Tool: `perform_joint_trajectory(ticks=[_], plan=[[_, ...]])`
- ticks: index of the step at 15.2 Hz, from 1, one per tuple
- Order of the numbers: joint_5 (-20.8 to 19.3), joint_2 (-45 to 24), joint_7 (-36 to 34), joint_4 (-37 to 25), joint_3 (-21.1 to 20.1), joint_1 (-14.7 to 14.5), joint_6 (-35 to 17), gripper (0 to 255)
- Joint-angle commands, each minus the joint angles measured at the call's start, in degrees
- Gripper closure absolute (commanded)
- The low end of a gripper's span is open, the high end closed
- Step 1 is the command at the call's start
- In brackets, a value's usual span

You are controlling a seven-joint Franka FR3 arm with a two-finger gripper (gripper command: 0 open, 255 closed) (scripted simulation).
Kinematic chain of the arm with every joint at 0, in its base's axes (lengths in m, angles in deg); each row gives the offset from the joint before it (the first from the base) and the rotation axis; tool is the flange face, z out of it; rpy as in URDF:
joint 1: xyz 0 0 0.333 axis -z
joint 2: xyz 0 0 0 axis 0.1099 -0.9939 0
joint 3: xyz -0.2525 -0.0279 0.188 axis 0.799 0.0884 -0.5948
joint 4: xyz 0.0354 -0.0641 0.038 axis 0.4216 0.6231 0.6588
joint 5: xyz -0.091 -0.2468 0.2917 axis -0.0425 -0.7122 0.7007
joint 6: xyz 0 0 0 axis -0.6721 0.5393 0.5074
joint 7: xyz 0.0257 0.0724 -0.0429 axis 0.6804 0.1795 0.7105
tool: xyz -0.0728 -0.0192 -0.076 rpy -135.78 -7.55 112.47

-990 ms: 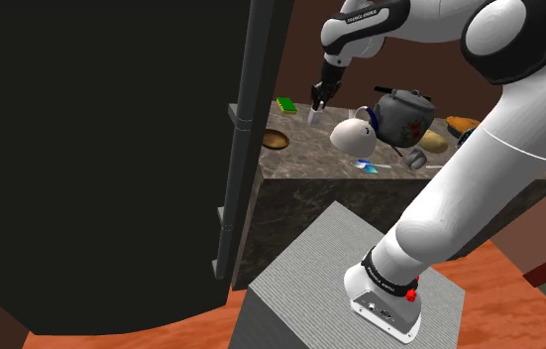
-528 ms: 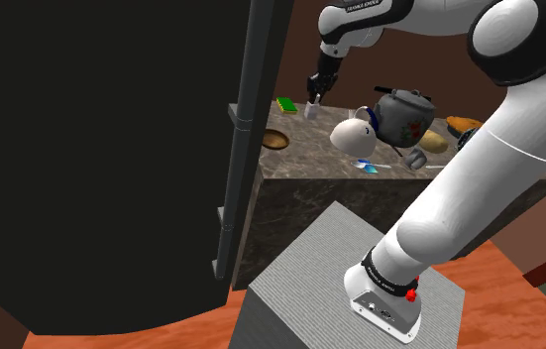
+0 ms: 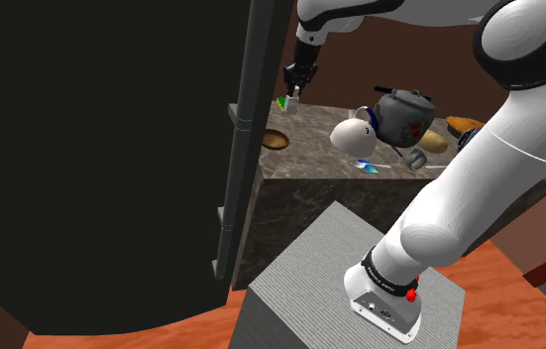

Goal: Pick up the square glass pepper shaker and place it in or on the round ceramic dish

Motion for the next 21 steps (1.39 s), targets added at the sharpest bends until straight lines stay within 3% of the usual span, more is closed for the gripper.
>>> perform_joint_trajectory(ticks=[1,21], plan=[[-0.18,-0.01,-3.83,-0.95,-1.94,-1.81,1.14,255],[0.77,-4.41,-3.59,9.73,-1.71,-1.54,-13.81,255]])
